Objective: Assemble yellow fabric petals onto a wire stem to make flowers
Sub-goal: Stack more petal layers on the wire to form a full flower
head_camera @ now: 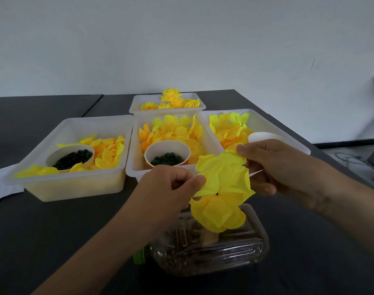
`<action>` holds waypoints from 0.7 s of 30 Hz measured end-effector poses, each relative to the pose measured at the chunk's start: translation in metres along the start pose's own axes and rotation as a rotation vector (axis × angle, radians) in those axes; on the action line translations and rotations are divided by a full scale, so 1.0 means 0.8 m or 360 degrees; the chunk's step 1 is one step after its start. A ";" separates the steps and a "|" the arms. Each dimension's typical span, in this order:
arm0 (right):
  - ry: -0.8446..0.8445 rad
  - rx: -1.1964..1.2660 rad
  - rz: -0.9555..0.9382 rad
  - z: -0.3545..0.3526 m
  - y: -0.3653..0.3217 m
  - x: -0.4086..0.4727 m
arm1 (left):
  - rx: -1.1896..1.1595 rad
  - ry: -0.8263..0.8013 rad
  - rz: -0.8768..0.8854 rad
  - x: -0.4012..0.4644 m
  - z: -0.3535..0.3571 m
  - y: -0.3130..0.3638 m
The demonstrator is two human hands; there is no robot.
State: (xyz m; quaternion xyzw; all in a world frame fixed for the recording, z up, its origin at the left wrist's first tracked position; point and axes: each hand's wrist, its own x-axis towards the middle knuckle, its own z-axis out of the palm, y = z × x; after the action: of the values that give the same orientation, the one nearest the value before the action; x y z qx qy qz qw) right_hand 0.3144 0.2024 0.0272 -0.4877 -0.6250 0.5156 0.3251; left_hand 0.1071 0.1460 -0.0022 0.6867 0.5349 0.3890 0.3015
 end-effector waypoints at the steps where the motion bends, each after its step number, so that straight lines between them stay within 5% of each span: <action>1: 0.0012 -0.0042 -0.0005 0.000 0.000 0.000 | 0.0002 -0.0013 -0.0008 0.000 -0.001 0.000; 21: 0.0019 -0.0278 -0.0061 0.004 0.015 -0.010 | 0.0088 -0.0004 0.0091 0.001 -0.005 0.012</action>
State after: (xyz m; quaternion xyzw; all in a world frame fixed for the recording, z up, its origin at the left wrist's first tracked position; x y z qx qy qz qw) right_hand 0.3175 0.1940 0.0160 -0.5053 -0.6747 0.4499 0.2950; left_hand 0.1083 0.1444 0.0083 0.7101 0.5254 0.3818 0.2719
